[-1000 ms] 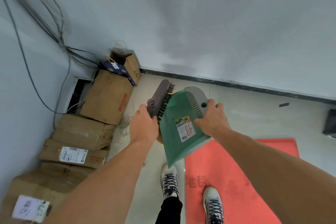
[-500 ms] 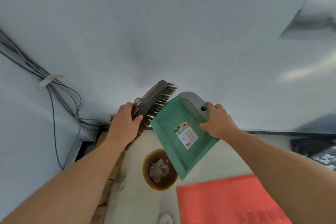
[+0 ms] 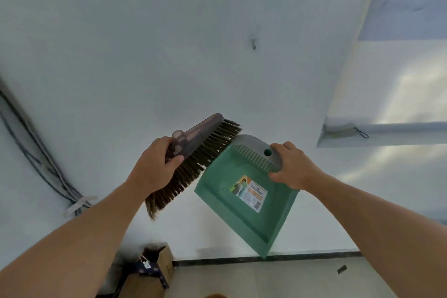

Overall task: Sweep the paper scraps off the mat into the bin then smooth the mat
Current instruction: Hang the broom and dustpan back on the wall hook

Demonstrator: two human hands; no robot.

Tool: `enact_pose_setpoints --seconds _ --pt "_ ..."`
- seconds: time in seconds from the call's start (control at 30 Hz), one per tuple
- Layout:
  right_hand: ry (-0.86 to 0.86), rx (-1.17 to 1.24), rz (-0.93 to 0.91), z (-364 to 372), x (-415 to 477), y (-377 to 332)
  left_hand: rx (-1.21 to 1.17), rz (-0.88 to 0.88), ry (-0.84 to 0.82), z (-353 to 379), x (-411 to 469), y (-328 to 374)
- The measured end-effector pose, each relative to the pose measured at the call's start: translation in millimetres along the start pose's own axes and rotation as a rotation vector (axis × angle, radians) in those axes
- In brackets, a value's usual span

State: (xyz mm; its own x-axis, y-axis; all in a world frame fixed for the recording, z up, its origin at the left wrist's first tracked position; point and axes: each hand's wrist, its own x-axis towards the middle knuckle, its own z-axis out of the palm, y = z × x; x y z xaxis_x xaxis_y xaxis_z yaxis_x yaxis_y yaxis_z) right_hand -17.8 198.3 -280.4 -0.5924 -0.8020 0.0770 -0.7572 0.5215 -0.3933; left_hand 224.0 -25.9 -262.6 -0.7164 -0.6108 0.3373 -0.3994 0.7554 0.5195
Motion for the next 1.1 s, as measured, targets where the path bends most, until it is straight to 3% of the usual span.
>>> enact_pose_setpoints --seconds 0.4,0.6,1.1 --pt "0.255 -0.078 -0.214 -118.0 27.4 -57.5 -0.020 0.039 0.355 -105.4 40.0 40.9" --pt "0.353 -0.084 -0.217 -157.6 61.0 -60.4 -0.010 0.035 0.406 -120.8 56.7 49.9" --pt "0.261 -0.115 -0.363 -198.7 163.8 -36.1 0.054 0.081 0.508 -126.0 135.5 95.9"
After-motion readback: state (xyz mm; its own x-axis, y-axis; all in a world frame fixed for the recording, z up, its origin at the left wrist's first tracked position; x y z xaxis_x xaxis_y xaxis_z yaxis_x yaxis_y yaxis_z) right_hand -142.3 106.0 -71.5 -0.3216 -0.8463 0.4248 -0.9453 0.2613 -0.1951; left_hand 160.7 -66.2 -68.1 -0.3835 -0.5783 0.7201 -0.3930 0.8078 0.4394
